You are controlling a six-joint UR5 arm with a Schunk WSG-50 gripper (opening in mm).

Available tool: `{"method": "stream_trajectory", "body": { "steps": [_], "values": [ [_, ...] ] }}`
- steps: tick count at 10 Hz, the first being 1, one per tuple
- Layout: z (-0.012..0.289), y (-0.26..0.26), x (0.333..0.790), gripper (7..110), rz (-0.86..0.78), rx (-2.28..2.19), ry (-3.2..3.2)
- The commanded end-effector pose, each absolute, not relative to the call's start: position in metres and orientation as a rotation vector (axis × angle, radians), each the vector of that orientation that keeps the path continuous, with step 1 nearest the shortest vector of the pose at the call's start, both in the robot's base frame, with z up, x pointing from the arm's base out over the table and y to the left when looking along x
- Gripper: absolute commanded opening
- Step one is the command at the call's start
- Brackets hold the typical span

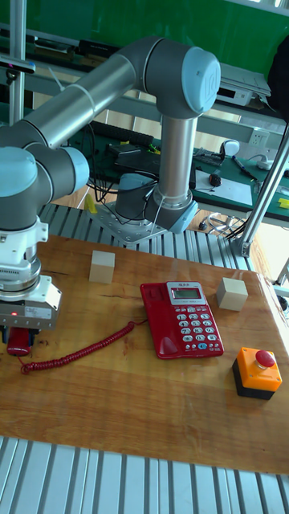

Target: Place the handset of the telephone on the corresponding phone cradle

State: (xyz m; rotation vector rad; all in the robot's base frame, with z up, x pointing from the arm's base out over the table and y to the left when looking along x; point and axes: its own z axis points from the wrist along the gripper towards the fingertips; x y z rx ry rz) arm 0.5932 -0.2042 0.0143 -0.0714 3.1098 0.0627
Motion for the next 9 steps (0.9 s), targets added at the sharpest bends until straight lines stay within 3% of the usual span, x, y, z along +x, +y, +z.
{"method": "stream_trajectory", "body": {
  "steps": [1, 6, 8, 9],
  "values": [
    [0.016, -0.195, 0.597, 88, 0.127, -0.186, 3.084],
    [0.015, -0.215, 0.592, 88, 0.007, -0.099, 3.116],
    [0.015, -0.21, 0.592, 88, 0.034, -0.051, 3.115],
    [0.015, -0.21, 0.591, 66, 0.04, 0.009, 3.119]
  ]
}}
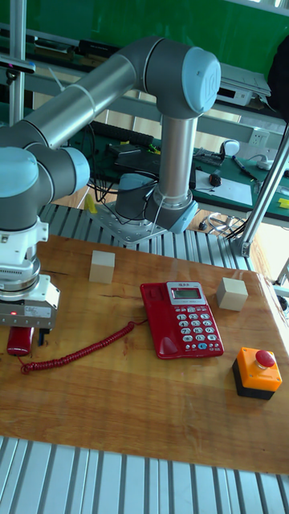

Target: Place the handset of the telephone on the corresponding phone cradle

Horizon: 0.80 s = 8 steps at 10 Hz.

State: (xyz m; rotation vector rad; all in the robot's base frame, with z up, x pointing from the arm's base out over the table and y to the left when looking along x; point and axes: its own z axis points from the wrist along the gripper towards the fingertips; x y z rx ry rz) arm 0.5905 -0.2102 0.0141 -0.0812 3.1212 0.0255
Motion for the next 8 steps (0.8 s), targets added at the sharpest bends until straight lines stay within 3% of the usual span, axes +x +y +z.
{"method": "stream_trajectory", "body": {
  "steps": [1, 2, 5, 6, 8],
  "values": [
    [0.015, -0.213, 0.589, 66, 0.016, 0.063, 3.127],
    [0.015, -0.225, 0.59, 66, -0.057, 0.163, 3.116],
    [0.015, -0.224, 0.595, 66, -0.048, 0.166, 3.099],
    [0.015, -0.224, 0.595, 7, -0.045, 0.166, 3.096],
    [0.015, -0.221, 0.597, 7, -0.03, 0.156, 3.09]
  ]
}}
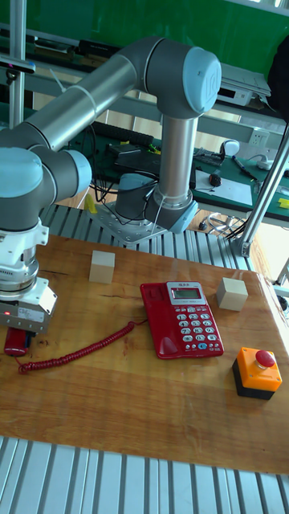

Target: Place the handset of the telephone on the corresponding phone cradle

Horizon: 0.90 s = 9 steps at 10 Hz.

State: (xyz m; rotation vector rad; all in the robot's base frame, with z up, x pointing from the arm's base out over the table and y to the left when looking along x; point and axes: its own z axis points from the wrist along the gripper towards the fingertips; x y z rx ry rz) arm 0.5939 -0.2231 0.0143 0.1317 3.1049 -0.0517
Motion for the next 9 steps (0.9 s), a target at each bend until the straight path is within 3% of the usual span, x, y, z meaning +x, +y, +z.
{"method": "stream_trajectory", "body": {
  "steps": [1, 8, 9],
  "values": [
    [0.015, -0.219, 0.598, 7, -0.018, 0.154, 3.089],
    [0.017, -0.187, 0.598, 7, 0.171, -0.184, 3.074],
    [0.017, -0.191, 0.6, 66, 0.147, -0.24, 3.063]
  ]
}}
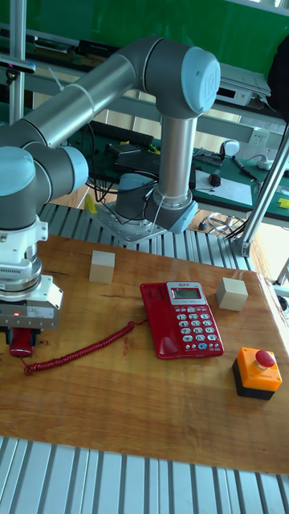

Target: Place the handset of the telephone on the corresponding phone cradle

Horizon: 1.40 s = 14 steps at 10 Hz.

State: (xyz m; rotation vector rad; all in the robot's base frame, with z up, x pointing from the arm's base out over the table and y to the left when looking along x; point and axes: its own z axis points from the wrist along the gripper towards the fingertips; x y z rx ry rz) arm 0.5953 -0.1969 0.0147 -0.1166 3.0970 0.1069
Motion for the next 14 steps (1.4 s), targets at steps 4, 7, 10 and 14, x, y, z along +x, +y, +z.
{"method": "stream_trajectory", "body": {
  "steps": [4, 7, 10, 14],
  "values": [
    [0.016, -0.202, 0.599, 88, 0.082, -0.245, 3.074],
    [0.016, -0.213, 0.6, 88, 0.01, -0.188, 3.077],
    [0.016, -0.211, 0.602, 88, 0.024, -0.176, 3.071],
    [0.016, -0.206, 0.604, 88, 0.052, -0.151, 3.063]
  ]
}}
